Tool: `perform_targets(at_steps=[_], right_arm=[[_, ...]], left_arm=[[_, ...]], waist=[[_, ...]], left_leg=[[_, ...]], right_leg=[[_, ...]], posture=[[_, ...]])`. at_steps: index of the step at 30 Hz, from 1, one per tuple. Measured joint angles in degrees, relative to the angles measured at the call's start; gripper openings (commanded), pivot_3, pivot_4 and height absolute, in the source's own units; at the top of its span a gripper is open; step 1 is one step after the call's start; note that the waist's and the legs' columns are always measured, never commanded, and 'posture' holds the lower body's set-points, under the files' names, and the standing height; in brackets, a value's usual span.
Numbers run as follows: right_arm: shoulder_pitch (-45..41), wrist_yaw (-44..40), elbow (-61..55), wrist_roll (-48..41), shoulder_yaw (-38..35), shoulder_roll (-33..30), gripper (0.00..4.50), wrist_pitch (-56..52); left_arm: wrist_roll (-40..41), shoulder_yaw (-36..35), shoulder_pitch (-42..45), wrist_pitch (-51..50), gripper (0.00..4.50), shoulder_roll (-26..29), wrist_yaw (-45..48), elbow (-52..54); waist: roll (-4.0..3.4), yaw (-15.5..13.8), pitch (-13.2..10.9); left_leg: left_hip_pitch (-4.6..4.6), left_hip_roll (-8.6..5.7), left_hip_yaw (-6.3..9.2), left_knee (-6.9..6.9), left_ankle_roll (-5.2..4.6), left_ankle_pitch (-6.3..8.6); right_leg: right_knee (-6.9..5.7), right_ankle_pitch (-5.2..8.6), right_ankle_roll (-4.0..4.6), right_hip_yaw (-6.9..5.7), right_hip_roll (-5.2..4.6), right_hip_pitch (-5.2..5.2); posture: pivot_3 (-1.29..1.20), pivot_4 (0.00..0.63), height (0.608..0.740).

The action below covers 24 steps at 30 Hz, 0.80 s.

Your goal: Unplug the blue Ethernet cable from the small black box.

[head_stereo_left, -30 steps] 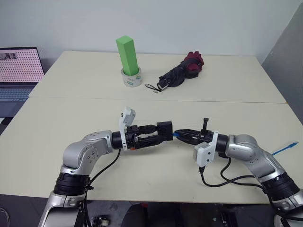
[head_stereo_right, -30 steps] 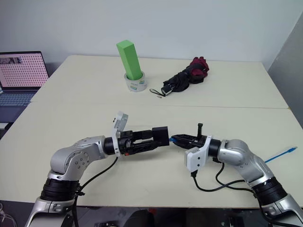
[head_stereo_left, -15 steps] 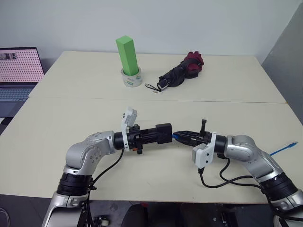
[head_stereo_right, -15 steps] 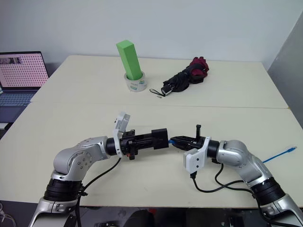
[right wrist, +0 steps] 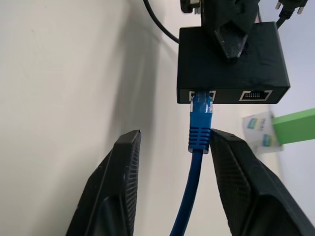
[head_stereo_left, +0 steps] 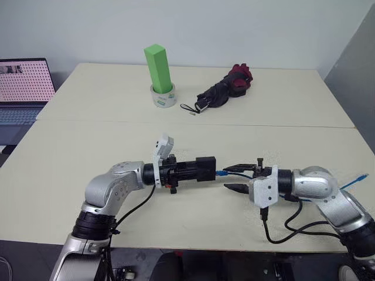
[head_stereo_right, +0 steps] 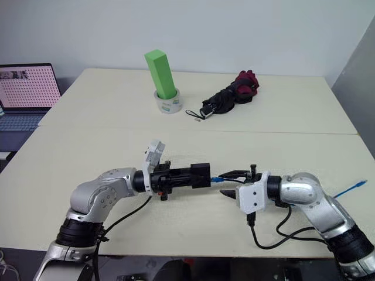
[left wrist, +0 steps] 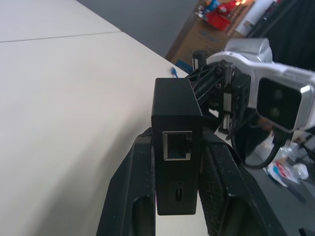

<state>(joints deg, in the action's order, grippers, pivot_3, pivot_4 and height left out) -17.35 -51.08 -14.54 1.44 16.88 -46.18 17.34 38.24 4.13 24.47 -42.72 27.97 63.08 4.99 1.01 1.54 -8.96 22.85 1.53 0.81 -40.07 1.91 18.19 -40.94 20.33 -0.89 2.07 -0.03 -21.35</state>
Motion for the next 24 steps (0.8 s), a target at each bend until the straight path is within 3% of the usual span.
perform_targets(at_steps=[1,5,10,24], right_arm=[[0.1,-0.6,-1.6,-2.2,-0.7,-0.4,2.15,-2.6],[1.2,0.2,-12.1,-26.1,-4.9,-0.5,2.15,-32.1],[0.1,2.6,-14.7,-39.2,-6.4,1.3,2.15,-50.5],[-4.2,2.6,-10.5,-43.0,-6.6,5.1,2.15,-61.7]], left_arm=[[-0.5,0.1,0.0,0.7,0.79,0.4,0.1,-0.5],[-2.0,1.4,1.1,3.5,0.79,2.1,4.3,-1.1],[-2.4,2.4,1.7,5.1,0.79,2.7,6.8,-1.0],[-2.4,2.4,1.7,5.6,0.79,3.3,7.6,0.5]], waist=[[0.00,0.0,0.0],[-0.01,0.0,0.0],[0.00,0.0,0.0],[0.00,0.1,0.0]], left_leg=[[-0.02,0.00,0.00,0.00,0.00,0.00],[0.00,0.01,0.03,0.00,0.00,0.00],[0.02,-0.02,0.03,0.00,-0.02,0.01],[0.04,-0.02,0.04,0.01,-0.03,0.01]], right_leg=[[0.00,0.00,0.00,0.01,0.00,0.01],[0.00,0.00,0.00,-0.01,0.00,0.01],[0.03,0.00,0.00,0.00,0.00,0.01],[0.05,0.00,0.00,-0.01,0.00,-0.01]], posture=[[0.00,0.150,0.740],[0.00,0.150,0.740],[0.00,0.150,0.740],[0.00,0.150,0.740]])
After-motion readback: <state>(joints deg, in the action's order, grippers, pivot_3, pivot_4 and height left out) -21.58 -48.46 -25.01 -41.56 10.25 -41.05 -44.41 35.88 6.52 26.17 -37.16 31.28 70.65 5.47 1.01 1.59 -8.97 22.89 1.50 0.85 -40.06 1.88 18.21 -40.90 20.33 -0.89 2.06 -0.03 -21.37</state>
